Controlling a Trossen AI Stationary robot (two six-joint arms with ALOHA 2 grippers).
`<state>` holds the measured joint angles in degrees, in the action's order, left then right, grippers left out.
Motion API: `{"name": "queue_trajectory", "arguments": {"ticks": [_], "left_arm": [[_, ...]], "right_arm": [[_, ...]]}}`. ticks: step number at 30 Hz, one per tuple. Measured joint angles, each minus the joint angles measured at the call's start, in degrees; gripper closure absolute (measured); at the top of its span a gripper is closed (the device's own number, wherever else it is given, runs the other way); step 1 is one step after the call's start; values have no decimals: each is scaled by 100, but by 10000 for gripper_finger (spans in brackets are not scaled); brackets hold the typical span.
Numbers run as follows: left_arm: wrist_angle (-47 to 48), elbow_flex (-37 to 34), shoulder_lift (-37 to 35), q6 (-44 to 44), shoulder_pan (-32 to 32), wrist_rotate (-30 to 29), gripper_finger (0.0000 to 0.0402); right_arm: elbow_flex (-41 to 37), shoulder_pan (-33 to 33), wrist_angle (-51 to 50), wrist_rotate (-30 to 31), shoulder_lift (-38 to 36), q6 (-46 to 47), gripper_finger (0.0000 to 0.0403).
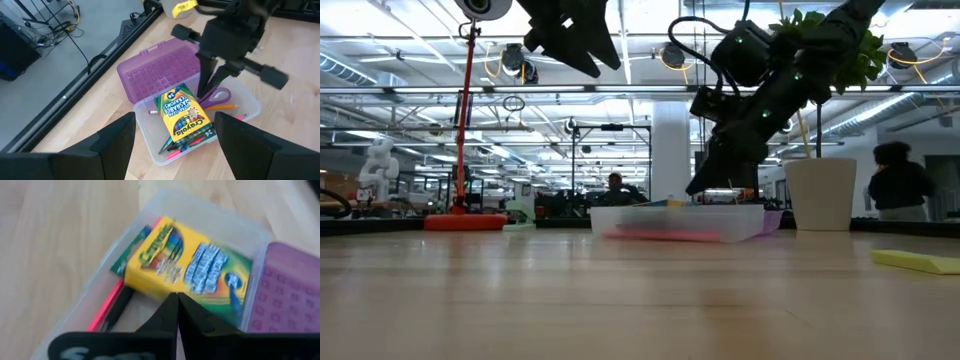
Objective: Pack school essentials
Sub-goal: Put the yellow crayon box into the purple supply box
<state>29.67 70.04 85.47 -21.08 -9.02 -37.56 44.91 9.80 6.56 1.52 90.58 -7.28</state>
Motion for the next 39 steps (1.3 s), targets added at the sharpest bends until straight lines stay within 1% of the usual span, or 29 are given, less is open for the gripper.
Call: {"name": "queue_trajectory", "arguments": {"ticks": [4, 9, 22, 27, 32, 35, 39], "left_arm": [[-47, 0, 0, 2, 0, 0, 128], [-76, 0, 0, 46, 0, 2, 128], [-91, 0, 0, 94, 0, 4, 128], [-127, 0, 0, 94, 0, 6, 128], [-127, 0, 0, 93, 0, 7, 128], [-127, 0, 0, 94, 0, 8, 128], [-125, 0, 0, 94, 0, 8, 128]], "right_arm": [[-9, 9, 236, 13, 296, -68, 402], [-9, 71, 291, 10, 542, -160, 403], [-10, 153, 877, 164, 536, -241, 403], [-9, 153, 889, 158, 590, -294, 403], [-9, 153, 853, 108, 588, -307, 403], [-9, 153, 860, -168, 588, -307, 403], [-9, 151, 821, -185, 575, -344, 403]]}}
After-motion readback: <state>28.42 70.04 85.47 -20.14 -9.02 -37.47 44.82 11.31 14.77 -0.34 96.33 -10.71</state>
